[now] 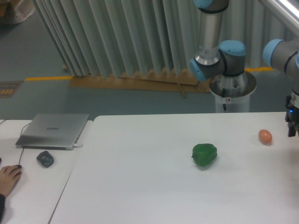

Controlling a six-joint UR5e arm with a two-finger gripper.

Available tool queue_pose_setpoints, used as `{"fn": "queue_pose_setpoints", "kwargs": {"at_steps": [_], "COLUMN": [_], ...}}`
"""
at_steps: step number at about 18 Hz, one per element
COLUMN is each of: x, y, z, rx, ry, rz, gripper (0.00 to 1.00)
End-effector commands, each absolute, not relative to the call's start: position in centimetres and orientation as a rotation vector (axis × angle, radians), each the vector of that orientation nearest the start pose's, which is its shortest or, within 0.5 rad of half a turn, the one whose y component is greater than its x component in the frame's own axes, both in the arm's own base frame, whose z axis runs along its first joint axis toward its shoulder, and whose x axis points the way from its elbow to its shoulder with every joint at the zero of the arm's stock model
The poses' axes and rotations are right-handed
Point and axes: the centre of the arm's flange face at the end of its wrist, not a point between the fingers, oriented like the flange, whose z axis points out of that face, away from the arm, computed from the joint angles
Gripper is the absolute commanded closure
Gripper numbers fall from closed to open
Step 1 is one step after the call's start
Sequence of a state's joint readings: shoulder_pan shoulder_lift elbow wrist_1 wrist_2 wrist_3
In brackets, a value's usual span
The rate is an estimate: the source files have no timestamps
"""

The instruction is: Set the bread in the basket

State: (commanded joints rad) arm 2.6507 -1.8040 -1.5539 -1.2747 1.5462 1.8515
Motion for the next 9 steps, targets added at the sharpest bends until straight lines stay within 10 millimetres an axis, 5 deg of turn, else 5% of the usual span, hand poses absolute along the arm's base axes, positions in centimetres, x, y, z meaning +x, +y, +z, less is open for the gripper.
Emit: {"fn": "queue_pose_setpoints", "kwargs": {"at_steps": [9], "x": [-45.14], "y": [39.24], "z": [40.54], "rx": [-2.882], "ry": [1.205], "rz": [0.106], "gripper": [0.00]}}
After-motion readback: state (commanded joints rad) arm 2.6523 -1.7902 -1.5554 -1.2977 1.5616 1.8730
